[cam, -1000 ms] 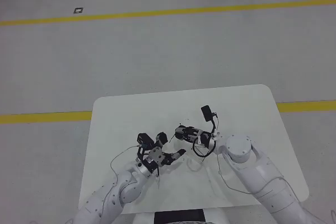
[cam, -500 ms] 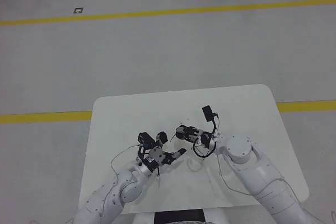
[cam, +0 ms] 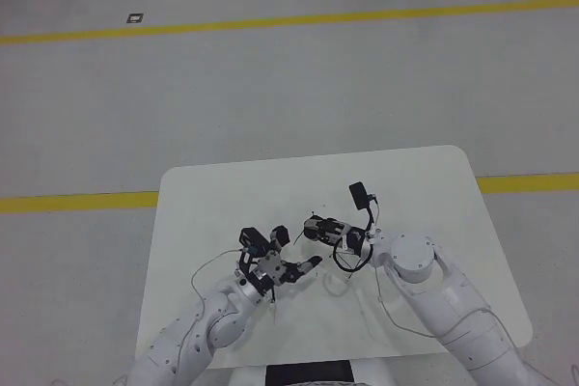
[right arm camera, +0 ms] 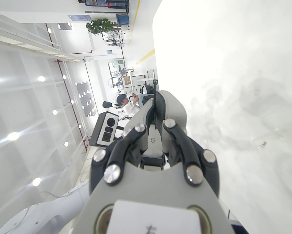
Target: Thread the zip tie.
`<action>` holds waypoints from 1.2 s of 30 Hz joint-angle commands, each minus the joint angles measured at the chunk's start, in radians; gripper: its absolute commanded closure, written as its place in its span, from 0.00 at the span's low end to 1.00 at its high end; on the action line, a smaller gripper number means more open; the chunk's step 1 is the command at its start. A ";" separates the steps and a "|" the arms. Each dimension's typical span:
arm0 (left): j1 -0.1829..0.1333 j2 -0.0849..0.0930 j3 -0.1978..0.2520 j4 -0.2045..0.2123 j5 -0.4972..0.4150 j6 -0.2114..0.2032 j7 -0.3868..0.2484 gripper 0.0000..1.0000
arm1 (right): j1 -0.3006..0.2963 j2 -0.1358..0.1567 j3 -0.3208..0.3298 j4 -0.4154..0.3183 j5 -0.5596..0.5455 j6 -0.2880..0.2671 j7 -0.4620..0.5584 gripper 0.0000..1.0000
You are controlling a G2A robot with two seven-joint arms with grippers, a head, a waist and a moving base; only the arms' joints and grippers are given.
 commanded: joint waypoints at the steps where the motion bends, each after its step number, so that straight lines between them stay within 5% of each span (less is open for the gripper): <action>1: 0.002 0.000 -0.002 0.001 0.007 0.000 0.001 0.09 | 0.000 0.000 0.000 0.000 0.000 0.000 0.000 1.00; 5: 0.006 0.000 -0.005 0.003 0.013 0.000 0.002 0.50 | 0.000 0.000 0.000 0.000 0.000 0.000 0.000 1.00; 7: 0.007 -0.001 -0.006 0.004 0.014 0.000 0.001 0.56 | 0.000 0.000 0.000 0.000 0.000 0.000 0.000 1.00; 20: 0.014 -0.005 -0.016 0.010 -0.002 -0.016 0.005 0.56 | 0.000 0.000 0.000 0.000 0.000 0.000 0.000 1.00; 36: 0.027 -0.009 -0.032 0.008 -0.041 -0.016 0.003 0.76 | 0.000 0.000 0.000 0.000 0.000 0.000 0.000 1.00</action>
